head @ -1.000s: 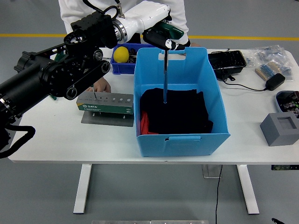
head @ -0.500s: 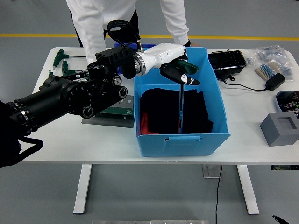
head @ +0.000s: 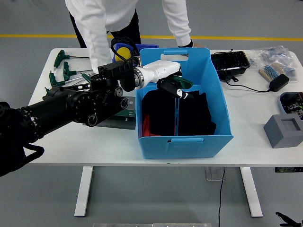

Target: Lift tool from toolbox,place it in box,lift tool from toolbox,place it in box

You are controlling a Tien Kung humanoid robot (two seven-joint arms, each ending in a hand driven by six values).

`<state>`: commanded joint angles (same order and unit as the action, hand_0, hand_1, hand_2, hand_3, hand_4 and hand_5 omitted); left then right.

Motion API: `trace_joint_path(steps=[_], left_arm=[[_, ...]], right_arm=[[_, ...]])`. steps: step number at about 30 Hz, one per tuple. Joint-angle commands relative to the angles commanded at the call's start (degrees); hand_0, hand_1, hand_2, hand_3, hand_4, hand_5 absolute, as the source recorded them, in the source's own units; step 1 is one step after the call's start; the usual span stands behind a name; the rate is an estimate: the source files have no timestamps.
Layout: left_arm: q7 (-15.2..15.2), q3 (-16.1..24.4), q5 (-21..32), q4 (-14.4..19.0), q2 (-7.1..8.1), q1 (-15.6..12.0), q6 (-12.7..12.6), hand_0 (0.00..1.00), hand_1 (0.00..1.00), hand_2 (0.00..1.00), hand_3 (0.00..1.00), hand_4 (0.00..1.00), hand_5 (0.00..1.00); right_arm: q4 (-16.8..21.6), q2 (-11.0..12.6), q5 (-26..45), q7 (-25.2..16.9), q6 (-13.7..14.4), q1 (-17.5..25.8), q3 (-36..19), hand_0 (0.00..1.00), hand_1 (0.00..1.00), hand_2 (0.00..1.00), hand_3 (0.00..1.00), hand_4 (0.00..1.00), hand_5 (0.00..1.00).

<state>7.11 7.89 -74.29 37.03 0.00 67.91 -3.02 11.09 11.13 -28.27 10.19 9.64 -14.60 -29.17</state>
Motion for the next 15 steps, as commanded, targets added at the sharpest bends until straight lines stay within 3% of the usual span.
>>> trace_joint_path(steps=[1,2,13,14,15], left_arm=[[0.40,-0.67,0.84,-0.76,0.00,-0.05,-0.22,0.099,0.002,0.002,0.029,0.926,0.728],[0.71,-1.18,1.55,-1.30,0.00,-0.06,-0.36,0.164,0.002,0.041,0.096,0.924,0.722],[1.51,-5.44,7.57,-5.19,0.00,-0.26,0.18,0.170,0.002,0.064,0.147,0.942,0.718],[1.55,-5.71,8.06,-5.42,0.00,-0.30,0.16,0.178,0.004,0.091,0.219,0.948,0.723],[1.65,-6.04,8.63,-5.65,0.00,-0.32,0.10,0.178,0.004,0.091,0.219,0.948,0.723]], right_arm=[[0.03,0.03,-0.10,0.04,-0.03,-0.09,-0.02,0.652,0.662,0.725,0.577,0.833,0.691],[0.07,0.07,-0.25,0.11,-0.06,-0.19,-0.07,0.652,0.662,0.724,0.577,0.833,0.691],[0.51,0.61,-3.02,1.07,-0.72,-0.87,-0.81,0.652,0.663,0.724,0.578,0.833,0.691],[0.53,0.65,-3.26,1.12,-0.77,-0.89,-0.86,0.653,0.661,0.720,0.577,0.833,0.691],[0.55,0.69,-3.49,1.17,-0.79,-0.92,-0.94,0.653,0.661,0.720,0.577,0.833,0.691]])
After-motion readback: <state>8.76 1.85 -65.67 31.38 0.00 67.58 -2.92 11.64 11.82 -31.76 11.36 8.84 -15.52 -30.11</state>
